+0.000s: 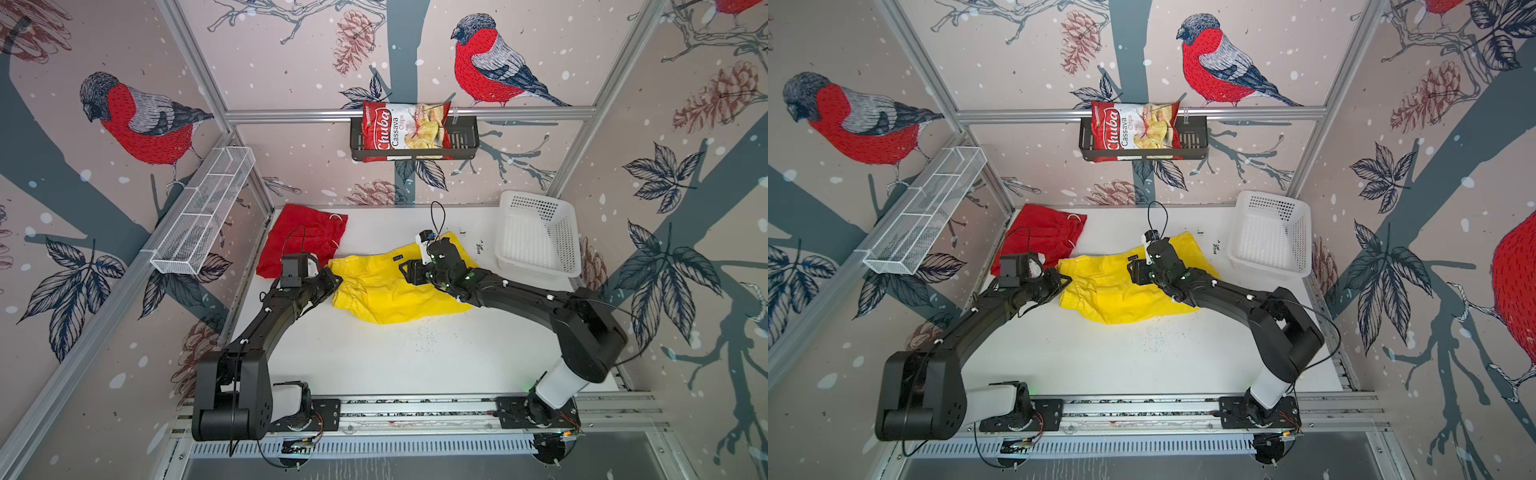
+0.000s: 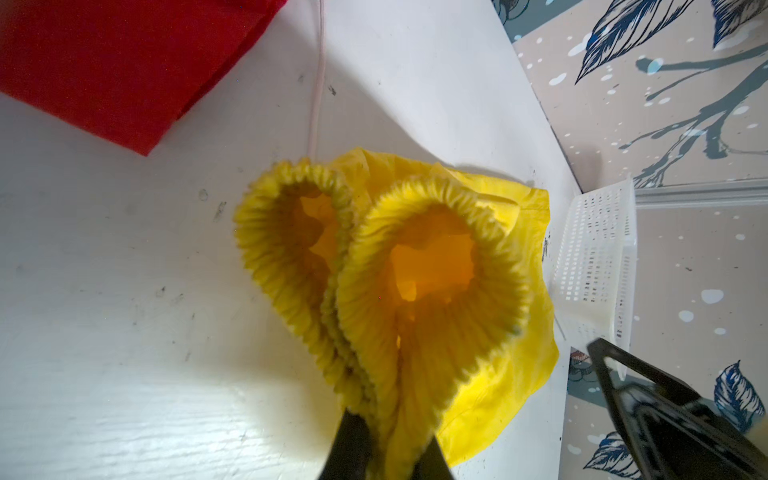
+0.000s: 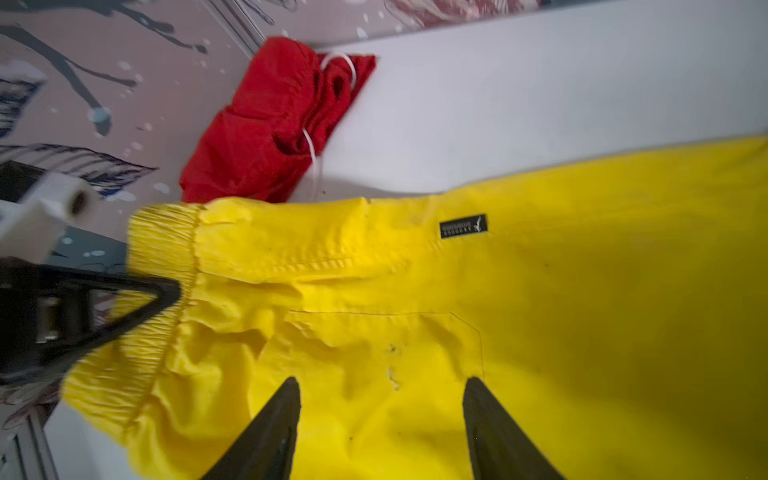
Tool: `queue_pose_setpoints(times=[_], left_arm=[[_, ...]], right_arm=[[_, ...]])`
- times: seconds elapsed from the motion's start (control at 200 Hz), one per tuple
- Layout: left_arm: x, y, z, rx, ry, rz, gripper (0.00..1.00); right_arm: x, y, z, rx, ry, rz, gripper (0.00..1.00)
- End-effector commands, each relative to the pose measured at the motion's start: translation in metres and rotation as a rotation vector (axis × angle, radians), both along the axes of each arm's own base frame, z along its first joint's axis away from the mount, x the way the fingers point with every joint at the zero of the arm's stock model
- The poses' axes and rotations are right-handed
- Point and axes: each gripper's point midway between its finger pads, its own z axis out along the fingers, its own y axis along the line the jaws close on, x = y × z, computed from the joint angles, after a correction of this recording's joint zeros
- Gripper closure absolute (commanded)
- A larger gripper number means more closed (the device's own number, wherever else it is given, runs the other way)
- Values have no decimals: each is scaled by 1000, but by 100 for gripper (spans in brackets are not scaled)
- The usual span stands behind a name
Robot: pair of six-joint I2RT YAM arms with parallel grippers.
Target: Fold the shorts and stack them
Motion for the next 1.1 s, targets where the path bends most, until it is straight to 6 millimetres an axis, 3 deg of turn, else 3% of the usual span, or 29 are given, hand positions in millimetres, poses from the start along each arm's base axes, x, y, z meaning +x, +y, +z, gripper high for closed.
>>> queue_pose_setpoints(times=[0.0, 0.11, 0.22, 0.38, 0.465, 0.575, 0.66, 0.715, 0.83, 0.85, 0.875, 0.931, 1.001, 1.096], left_arm=[[-5, -4, 4, 18, 26, -75, 93], [2, -5, 23, 21, 11, -96, 92], [11, -4, 49, 31, -38, -98, 91], [23, -2, 76, 43, -89, -93, 90], [24, -2, 76, 44, -88, -90, 90], [22, -1, 71, 41, -77, -87, 90], [21, -2, 72, 40, -79, -88, 90], [21, -2, 74, 41, -86, -90, 90], [20, 1, 76, 58, -92, -84, 90], [20, 1, 75, 60, -90, -82, 90], [19, 1, 75, 60, -88, -79, 90], [19, 1, 74, 60, -88, -79, 90], [18, 1, 74, 56, -87, -80, 90], [17, 0, 75, 48, -88, -82, 89]], right_arm=[[-6, 14, -38, -36, 110, -25, 42], [-21, 43, -74, -37, 210, 20, 47], [-43, 84, -87, -30, 237, 108, 47], [-63, 141, -75, 49, 224, 245, 47], [-57, 145, -60, 84, 199, 250, 48], [-41, 124, -33, 108, 142, 212, 48], [-28, 91, -12, 117, 97, 147, 48], [-23, 69, 1, 143, 61, 108, 53], [-16, 14, 37, 298, -26, 0, 57], [-16, 6, 42, 334, -35, -14, 54], [-15, -4, 47, 378, -43, -26, 41], [-12, -19, 51, 438, -41, -55, 0], [-5, -27, 42, 431, -6, -82, 1], [-2, -23, 24, 382, 49, -77, 1]])
